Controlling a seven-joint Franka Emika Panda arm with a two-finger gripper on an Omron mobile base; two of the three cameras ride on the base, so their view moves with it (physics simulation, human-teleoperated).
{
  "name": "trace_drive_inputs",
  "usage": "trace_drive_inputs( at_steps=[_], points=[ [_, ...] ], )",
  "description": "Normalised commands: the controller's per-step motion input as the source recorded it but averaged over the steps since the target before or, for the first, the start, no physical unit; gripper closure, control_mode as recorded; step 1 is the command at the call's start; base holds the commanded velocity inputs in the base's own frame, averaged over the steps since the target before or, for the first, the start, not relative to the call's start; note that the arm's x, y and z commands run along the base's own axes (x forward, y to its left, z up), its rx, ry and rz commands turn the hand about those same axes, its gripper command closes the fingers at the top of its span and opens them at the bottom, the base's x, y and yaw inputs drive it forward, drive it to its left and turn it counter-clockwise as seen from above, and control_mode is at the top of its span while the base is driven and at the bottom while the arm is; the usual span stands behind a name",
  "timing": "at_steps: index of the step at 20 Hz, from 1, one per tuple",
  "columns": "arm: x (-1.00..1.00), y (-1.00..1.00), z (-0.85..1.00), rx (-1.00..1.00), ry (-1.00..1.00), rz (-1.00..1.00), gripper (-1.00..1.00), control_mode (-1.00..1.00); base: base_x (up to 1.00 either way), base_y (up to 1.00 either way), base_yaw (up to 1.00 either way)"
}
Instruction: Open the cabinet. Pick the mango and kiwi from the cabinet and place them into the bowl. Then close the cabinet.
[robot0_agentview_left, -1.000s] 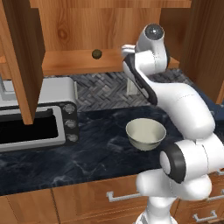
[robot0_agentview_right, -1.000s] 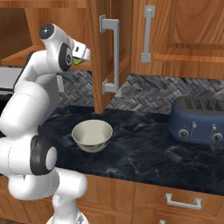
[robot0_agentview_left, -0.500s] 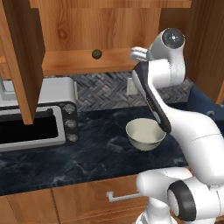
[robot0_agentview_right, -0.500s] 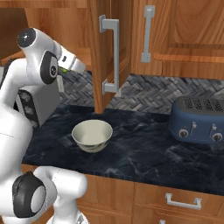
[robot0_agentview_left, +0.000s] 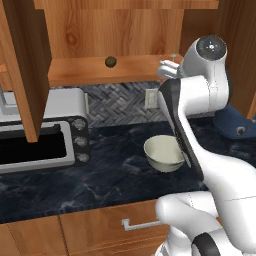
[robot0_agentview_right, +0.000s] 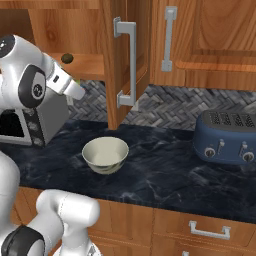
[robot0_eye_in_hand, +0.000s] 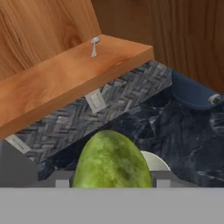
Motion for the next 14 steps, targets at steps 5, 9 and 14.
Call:
trace_drive_inputs(
  at_steps=[5,9,14],
  points=[
    [-0.14,0.0,-0.03,0.0,0.22,-0.01,1.0,-1.0,0.0,0.0,0.0],
    [0.0,0.0,-0.04,0.02,0.17,0.0,1.0,-1.0,0.0,0.0,0.0],
    [0.0,0.0,-0.48,0.0,0.01,0.0,1.0,-1.0,0.0,0.0,0.0]
  ],
)
